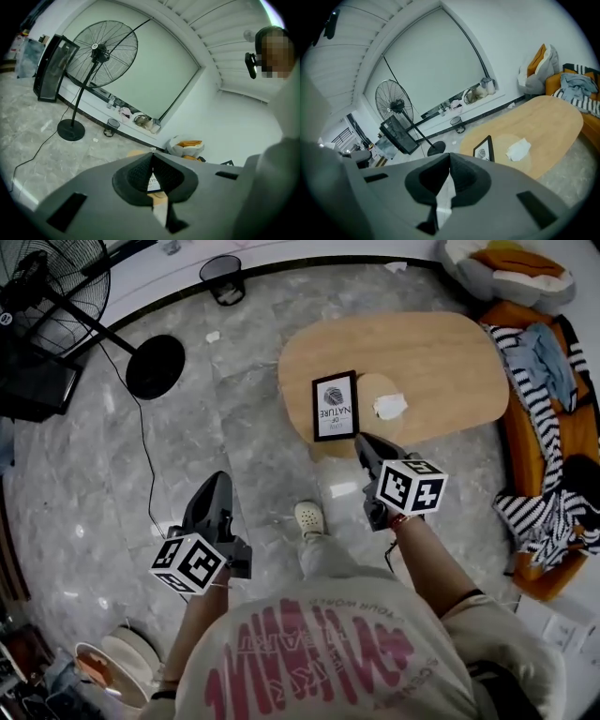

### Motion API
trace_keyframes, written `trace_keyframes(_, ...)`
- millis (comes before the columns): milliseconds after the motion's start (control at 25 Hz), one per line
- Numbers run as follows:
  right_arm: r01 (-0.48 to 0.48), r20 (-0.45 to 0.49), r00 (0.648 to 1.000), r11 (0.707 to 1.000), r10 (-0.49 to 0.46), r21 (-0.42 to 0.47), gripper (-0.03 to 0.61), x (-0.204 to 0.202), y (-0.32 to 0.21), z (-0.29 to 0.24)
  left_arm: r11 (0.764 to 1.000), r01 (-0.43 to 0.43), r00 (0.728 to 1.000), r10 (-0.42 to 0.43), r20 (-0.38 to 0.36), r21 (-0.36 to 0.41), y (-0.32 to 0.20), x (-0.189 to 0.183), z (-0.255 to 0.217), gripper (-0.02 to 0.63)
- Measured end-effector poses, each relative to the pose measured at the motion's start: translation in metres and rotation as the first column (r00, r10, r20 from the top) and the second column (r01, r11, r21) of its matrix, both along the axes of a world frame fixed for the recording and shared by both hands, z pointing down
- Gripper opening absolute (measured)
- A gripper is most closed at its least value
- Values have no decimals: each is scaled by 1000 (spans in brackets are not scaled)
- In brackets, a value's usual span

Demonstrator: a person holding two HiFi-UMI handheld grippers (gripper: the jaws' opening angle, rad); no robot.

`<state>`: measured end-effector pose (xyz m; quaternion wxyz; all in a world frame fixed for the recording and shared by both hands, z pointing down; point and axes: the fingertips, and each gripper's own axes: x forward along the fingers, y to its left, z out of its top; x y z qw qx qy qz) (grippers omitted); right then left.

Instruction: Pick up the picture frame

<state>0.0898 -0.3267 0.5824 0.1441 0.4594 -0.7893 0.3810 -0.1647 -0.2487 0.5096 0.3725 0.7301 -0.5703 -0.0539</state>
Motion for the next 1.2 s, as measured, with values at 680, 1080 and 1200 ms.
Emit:
trace_keyframes(680, -32, -54, 998, 973, 20, -227, 5, 9, -18, 169, 978, 28, 1000, -25, 16, -208, -17, 4, 89, 3)
trace_keyframes(1080, -15, -73, 997, 957, -7, -290, 6, 12, -13, 227, 943, 63, 997, -45, 65, -326, -2, -2, 127, 3)
trace_keyframes(1200, 23, -39, 999, 962, -35, -271, 61, 6, -15, 229, 937, 72, 997, -53, 64, -342, -1, -1, 133, 3)
